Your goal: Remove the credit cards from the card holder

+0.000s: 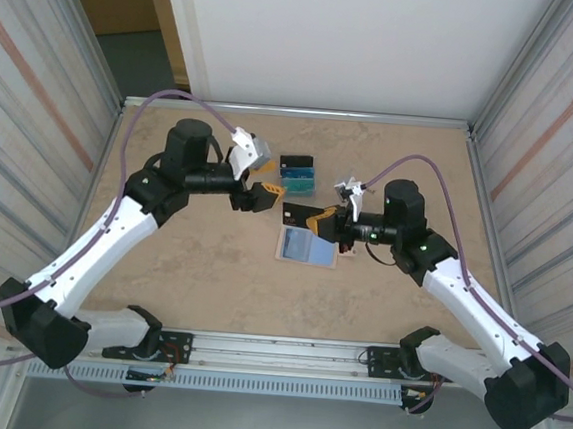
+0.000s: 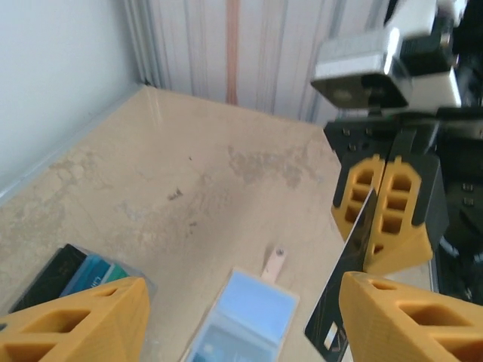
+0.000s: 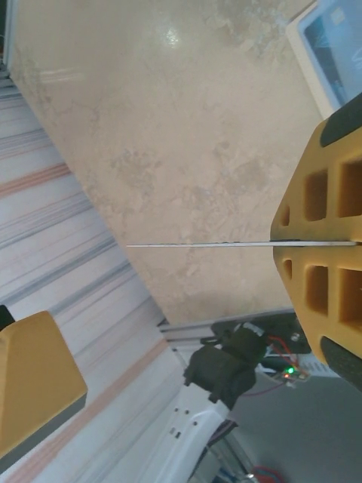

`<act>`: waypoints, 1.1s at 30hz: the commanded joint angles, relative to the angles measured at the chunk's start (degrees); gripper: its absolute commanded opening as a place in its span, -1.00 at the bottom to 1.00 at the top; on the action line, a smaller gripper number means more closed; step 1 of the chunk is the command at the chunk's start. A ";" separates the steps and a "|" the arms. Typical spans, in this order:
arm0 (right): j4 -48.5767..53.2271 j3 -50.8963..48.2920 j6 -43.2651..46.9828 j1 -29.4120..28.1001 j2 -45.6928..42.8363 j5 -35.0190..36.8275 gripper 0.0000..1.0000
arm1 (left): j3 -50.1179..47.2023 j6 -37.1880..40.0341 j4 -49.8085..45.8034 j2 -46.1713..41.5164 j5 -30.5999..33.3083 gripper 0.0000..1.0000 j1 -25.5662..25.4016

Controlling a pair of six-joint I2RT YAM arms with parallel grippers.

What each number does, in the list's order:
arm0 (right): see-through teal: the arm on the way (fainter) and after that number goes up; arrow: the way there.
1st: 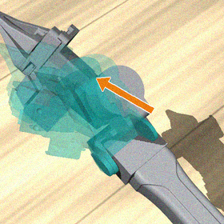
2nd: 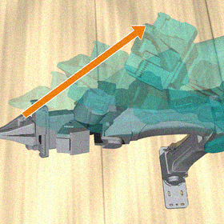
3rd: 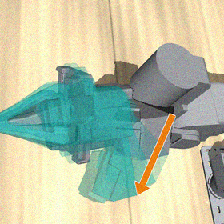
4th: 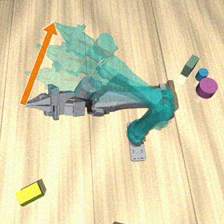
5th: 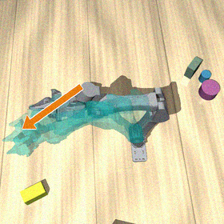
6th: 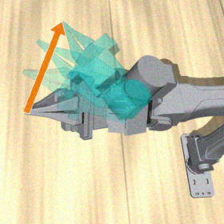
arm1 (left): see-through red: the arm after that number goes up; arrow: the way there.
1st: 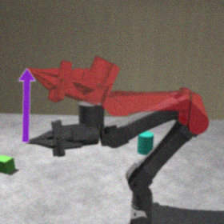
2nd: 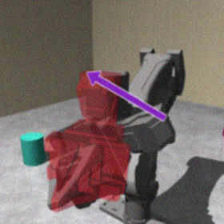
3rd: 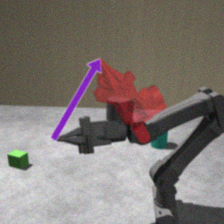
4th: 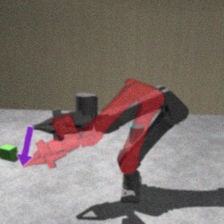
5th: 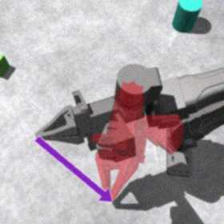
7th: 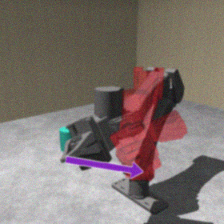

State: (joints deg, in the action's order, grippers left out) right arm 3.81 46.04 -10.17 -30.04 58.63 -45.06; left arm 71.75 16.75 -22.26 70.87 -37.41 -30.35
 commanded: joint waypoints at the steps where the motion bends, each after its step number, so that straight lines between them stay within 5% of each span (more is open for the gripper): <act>1: 5.53 2.10 4.46 -0.61 -1.51 -1.15 -0.88 | 3.68 10.53 -12.91 2.79 -4.64 0.33 -1.33; 8: 6.57 2.64 6.03 -0.89 -1.19 -2.12 -0.88 | 9.12 17.00 -19.46 8.50 -7.32 0.29 -5.24; 17: 7.79 3.36 6.90 -1.16 -0.83 -1.92 -0.87 | 15.42 21.43 -25.81 16.29 -9.95 -0.07 -6.89; 24: 8.23 3.35 7.04 -1.15 -0.72 -0.91 -0.82 | 17.03 23.09 -26.75 18.49 -10.93 -0.99 -7.89; 26: 8.23 3.27 6.79 -1.10 -0.88 0.34 -0.68 | 17.29 23.19 -26.57 18.78 -10.08 -1.00 -7.94; 30: 8.42 2.67 5.56 -0.94 -1.55 5.72 0.04 | 16.96 22.87 -24.07 19.05 -5.22 -1.00 -7.42; 33: 8.81 2.30 4.22 -0.19 -3.64 9.89 0.23 | 16.76 23.35 -20.81 19.81 -1.46 -1.00 -6.21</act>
State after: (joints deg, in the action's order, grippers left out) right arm 12.29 47.79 -4.69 -30.72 57.71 -39.79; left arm 87.26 38.89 -46.35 89.84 -43.09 -37.74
